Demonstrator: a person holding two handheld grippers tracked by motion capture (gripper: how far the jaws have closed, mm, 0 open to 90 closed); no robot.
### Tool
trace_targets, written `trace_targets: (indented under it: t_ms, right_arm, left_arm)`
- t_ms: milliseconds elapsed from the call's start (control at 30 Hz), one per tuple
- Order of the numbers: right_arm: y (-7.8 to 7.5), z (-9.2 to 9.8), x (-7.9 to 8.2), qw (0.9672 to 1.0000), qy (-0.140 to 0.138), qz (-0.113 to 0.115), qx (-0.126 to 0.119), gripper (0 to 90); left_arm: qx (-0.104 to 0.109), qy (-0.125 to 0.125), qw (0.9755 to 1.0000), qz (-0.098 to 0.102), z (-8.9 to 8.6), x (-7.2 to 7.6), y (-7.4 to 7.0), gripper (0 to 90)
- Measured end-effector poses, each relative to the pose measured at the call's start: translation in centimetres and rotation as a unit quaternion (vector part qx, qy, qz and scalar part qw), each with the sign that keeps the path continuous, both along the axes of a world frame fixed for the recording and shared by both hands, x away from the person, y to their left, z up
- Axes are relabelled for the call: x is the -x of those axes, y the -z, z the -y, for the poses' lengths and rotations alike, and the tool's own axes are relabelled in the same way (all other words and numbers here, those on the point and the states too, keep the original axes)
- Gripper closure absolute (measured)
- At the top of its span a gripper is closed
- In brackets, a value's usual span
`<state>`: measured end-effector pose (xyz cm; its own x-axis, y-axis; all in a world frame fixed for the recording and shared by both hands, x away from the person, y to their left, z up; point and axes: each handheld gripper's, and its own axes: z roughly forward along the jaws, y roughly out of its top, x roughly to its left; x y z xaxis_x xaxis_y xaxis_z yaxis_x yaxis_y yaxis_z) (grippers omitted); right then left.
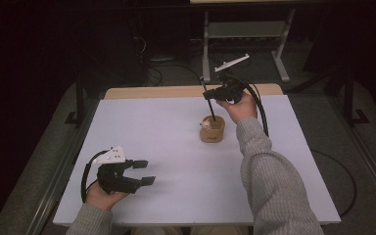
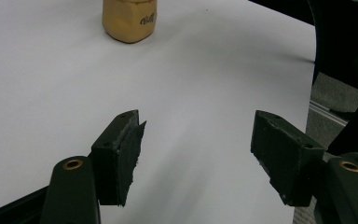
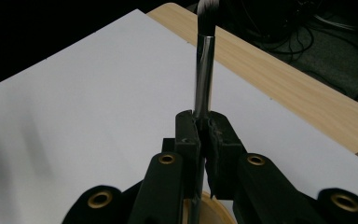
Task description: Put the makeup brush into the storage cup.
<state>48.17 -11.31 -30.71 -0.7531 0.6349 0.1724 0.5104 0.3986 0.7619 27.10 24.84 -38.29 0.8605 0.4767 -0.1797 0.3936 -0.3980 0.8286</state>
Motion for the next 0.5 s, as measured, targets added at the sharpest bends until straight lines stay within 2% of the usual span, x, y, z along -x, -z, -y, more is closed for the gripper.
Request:
trace_targets:
  t_ms: [133, 300, 500]
  right_arm:
    - [1.0, 0.4, -0.1, 0.9999, 0.007, -0.005, -0.006, 83.1]
    - [2.2, 0.3, -0.2, 0.9999, 0.01, -0.009, 0.003, 83.1]
    - [2.5, 1.3, -0.1, 0.9997, 0.019, -0.008, -0.013, 83.1]
  left_arm:
    - [0.0, -0.002, 1.0, 0.0, -0.3, 0.0, -0.1, 32.1]
    - [0.0, -0.005, 1.0, 0.003, -0.3, 0.0, -0.2, 32.1]
    - [-0.007, 0.004, 1.0, -0.001, 0.3, -0.2, 0.1, 31.8]
